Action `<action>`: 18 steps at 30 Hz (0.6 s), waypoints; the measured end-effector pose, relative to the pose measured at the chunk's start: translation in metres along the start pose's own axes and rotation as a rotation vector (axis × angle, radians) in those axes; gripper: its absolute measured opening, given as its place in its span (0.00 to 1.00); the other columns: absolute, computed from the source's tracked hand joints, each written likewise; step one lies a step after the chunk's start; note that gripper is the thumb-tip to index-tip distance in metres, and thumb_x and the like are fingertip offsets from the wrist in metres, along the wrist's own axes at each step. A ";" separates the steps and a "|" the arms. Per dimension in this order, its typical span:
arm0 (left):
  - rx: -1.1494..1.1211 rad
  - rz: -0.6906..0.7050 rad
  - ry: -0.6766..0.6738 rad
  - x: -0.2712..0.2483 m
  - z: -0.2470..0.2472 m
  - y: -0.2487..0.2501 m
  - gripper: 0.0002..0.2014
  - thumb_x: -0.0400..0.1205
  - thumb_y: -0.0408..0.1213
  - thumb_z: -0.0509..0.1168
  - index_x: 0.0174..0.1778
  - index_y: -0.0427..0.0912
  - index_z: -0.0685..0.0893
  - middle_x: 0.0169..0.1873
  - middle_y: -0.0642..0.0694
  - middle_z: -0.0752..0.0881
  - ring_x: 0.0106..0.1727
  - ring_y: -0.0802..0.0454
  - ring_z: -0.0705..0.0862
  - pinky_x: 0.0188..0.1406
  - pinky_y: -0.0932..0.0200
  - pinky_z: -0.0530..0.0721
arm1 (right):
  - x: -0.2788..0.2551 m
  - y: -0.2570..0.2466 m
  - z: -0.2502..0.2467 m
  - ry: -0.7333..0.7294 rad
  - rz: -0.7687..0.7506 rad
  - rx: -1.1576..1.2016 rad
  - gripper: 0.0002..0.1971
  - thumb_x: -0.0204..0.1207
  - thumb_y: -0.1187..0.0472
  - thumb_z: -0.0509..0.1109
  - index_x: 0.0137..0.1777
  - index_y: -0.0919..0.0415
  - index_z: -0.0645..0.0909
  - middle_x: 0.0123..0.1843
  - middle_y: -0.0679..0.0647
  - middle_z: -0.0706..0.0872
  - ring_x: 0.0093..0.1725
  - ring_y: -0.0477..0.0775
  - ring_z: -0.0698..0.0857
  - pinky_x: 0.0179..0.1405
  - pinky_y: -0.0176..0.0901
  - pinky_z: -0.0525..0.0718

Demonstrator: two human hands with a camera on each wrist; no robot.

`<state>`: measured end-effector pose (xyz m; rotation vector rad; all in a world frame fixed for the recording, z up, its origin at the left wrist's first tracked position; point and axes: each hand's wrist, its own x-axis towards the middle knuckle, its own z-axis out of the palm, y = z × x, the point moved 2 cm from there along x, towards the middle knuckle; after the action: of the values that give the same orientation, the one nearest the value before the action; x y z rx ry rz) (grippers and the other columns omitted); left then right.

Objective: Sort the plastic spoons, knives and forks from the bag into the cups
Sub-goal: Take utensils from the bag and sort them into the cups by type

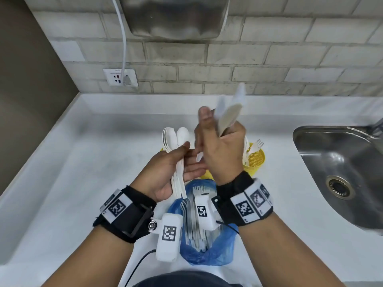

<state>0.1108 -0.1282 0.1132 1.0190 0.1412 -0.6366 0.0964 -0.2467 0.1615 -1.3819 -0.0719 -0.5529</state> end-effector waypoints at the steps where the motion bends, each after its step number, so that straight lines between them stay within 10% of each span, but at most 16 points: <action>1: -0.022 -0.001 -0.005 0.001 0.000 0.001 0.18 0.91 0.40 0.61 0.58 0.26 0.85 0.50 0.29 0.89 0.49 0.38 0.93 0.52 0.48 0.93 | -0.002 0.005 0.003 -0.024 0.016 -0.033 0.29 0.84 0.50 0.72 0.29 0.73 0.72 0.22 0.69 0.73 0.23 0.56 0.74 0.27 0.44 0.75; 5: -0.026 0.017 0.015 0.002 -0.002 0.001 0.23 0.92 0.38 0.61 0.73 0.20 0.76 0.61 0.27 0.80 0.62 0.33 0.85 0.54 0.48 0.93 | -0.004 0.020 0.006 -0.087 0.077 -0.115 0.22 0.82 0.50 0.72 0.28 0.57 0.73 0.23 0.55 0.75 0.27 0.55 0.76 0.32 0.46 0.77; 18: 0.184 0.153 0.029 -0.006 -0.012 0.004 0.17 0.90 0.46 0.61 0.62 0.37 0.88 0.54 0.38 0.93 0.49 0.41 0.94 0.43 0.52 0.93 | 0.020 0.023 -0.038 0.034 0.118 -0.333 0.26 0.89 0.52 0.64 0.28 0.57 0.85 0.25 0.50 0.84 0.27 0.48 0.82 0.36 0.43 0.77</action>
<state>0.1103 -0.1142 0.1128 1.2041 0.0293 -0.5016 0.1129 -0.2867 0.1402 -1.6873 0.1347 -0.5037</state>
